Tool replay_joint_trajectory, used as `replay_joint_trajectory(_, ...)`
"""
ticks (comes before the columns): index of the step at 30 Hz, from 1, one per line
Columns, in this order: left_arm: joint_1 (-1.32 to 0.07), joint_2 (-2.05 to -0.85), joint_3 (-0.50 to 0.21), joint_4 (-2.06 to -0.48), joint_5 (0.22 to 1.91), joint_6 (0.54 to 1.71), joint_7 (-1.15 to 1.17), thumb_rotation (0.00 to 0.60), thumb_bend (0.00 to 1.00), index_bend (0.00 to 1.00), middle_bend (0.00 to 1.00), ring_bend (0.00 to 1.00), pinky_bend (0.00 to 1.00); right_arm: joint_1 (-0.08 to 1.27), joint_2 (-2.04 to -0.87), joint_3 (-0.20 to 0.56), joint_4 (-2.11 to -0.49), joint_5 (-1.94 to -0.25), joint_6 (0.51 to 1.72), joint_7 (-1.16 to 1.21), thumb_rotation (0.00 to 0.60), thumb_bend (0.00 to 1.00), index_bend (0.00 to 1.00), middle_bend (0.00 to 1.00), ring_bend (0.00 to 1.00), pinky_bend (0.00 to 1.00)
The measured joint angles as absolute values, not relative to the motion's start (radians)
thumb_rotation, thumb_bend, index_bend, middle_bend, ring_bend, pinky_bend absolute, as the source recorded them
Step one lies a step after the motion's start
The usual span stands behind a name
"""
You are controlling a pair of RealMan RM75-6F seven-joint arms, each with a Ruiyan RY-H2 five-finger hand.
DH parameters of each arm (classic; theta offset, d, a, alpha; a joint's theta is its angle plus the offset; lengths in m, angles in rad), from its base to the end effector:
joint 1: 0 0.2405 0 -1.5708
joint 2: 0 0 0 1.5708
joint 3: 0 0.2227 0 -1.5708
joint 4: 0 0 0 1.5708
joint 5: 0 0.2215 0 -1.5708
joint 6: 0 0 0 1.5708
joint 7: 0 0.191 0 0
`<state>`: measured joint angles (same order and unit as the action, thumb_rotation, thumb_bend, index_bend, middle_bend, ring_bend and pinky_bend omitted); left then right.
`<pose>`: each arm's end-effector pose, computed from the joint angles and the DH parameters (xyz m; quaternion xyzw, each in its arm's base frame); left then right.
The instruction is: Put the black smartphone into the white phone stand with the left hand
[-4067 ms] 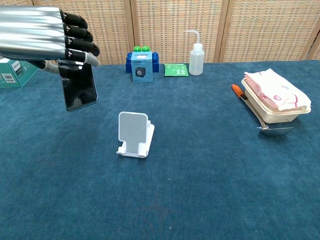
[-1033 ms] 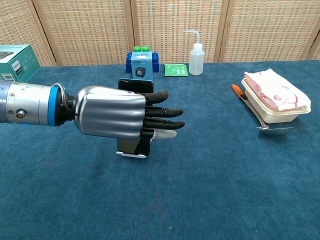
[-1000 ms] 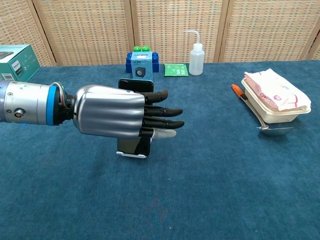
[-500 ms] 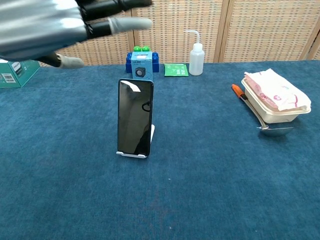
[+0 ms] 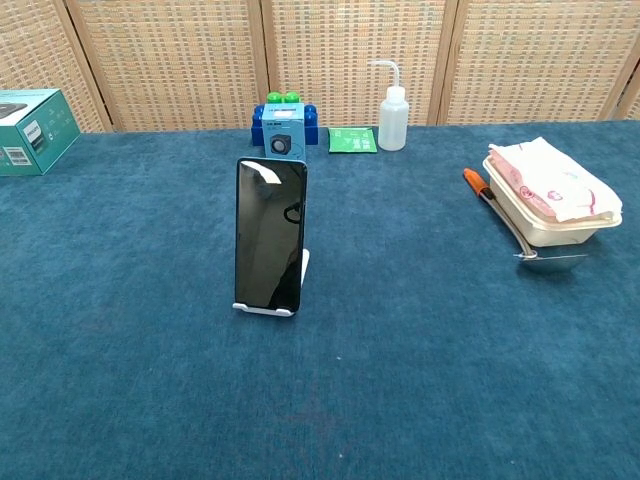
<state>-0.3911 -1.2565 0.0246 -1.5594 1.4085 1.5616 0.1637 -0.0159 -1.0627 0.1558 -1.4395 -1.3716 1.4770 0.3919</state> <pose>-0.2204 0.2888 0.1034 -0.6370 -0.2902 -0.4346 0.5666 -0.3556 -0.2146 0.2069 0.4654 -0.4424 0.4339 0.6320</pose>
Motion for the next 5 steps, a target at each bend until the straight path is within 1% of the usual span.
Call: replay_joint_trajectory(5, -0.3, -1.197, 0.038, -1.697, 1.343, 1.583, 0.166, 0.6, 0.0, 0.0, 0.0, 0.0, 0.0, -0.019, -1.072, 0.158, -1.443, -1.371, 1.497, 0.359, 0.6, 0.26, 0.0, 0.0, 0.0, 0.0)
